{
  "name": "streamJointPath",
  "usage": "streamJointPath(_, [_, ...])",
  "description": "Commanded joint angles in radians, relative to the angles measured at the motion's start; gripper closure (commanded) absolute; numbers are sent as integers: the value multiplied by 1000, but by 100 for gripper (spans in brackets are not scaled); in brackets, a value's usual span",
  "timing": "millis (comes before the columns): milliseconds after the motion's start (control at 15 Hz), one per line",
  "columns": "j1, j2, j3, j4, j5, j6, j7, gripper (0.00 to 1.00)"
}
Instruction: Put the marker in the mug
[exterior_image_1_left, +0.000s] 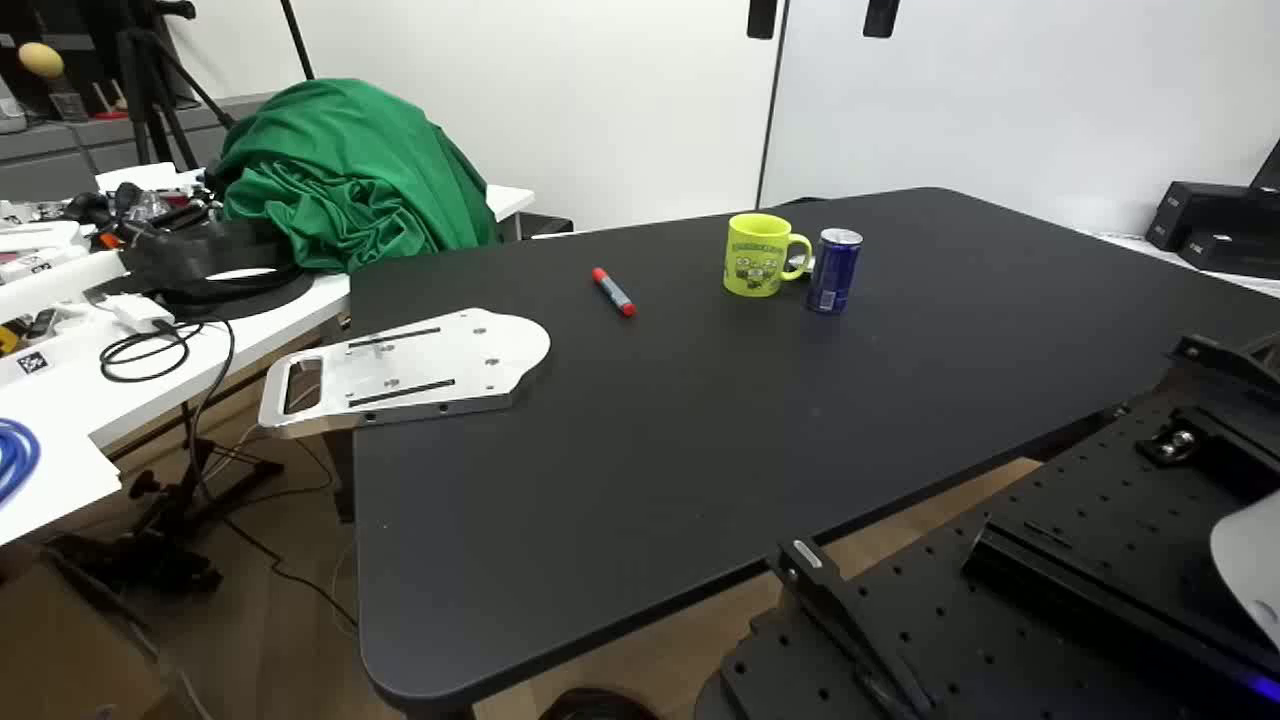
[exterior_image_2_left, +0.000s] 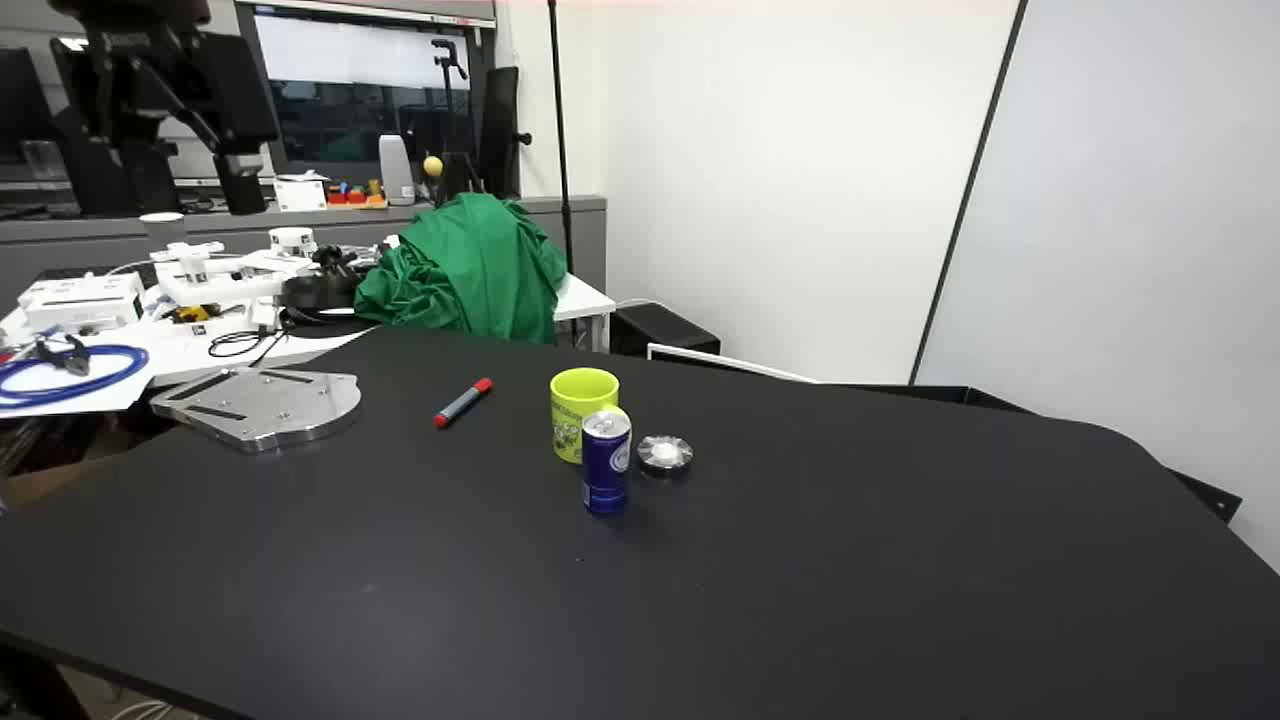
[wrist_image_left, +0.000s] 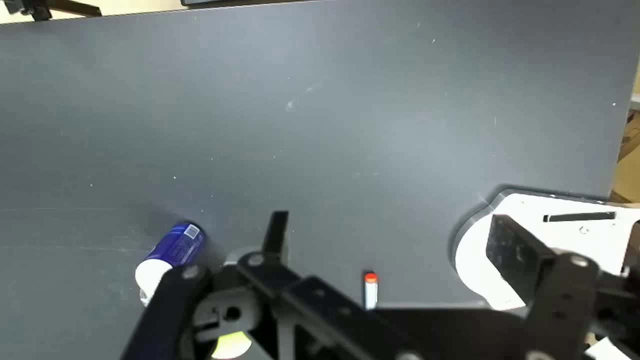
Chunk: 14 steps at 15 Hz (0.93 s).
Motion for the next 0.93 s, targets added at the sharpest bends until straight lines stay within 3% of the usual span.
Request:
streamJointPath(0, [14,1,-14,1,-9,-1,7,0])
streamJointPath(600, [14,1,-14,1,-9,-1,7,0])
streamJointPath(867, [4,107,-28,84,-32,35,-39,0])
